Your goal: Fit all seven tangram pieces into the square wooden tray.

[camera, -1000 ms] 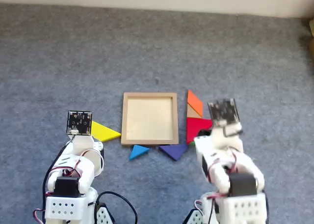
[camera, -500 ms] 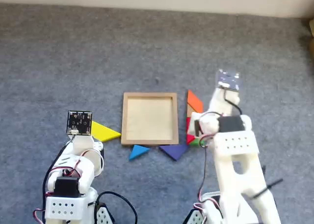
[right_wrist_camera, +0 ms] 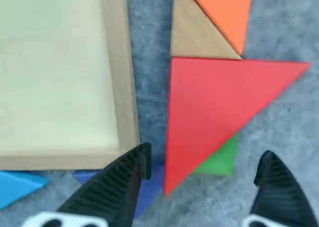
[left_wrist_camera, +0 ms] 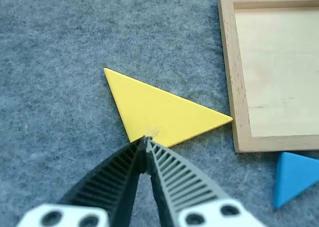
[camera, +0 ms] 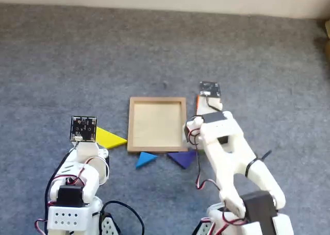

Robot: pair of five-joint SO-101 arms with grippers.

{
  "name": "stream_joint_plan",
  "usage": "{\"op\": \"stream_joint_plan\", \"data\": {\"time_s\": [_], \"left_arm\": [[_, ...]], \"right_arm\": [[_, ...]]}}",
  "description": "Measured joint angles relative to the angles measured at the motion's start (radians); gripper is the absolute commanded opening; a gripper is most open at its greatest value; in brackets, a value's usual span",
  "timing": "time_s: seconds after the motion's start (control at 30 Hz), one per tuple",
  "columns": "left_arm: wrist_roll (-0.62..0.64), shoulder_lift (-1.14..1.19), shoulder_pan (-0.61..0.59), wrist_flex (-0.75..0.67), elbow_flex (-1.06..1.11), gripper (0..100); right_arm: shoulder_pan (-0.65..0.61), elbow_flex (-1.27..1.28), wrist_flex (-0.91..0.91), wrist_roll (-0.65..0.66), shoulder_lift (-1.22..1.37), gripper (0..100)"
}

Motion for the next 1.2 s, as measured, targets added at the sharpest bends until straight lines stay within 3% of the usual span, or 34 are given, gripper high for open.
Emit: {"op": "stream_joint_plan", "data": {"time_s": [0.4,0.5,0.73,1.2], "left_arm": [[0.000,0.000,0.000,0.000,0.000,1],[0.000,0.000,0.000,0.000,0.000,1],[0.000,0.000,0.000,0.000,0.000,1],[0.000,0.000,0.000,0.000,0.000,1]], "right_arm": [[0.144,-0.037,-0.098,0.000,0.089,32.4],[0.222,-0.083,-0.012,0.000,0.089,32.4],[0.336,-0.230,0.186,0.146,0.089,32.4],[0.204,-0.422,0.199,-0.002,0.269,32.7]]}}
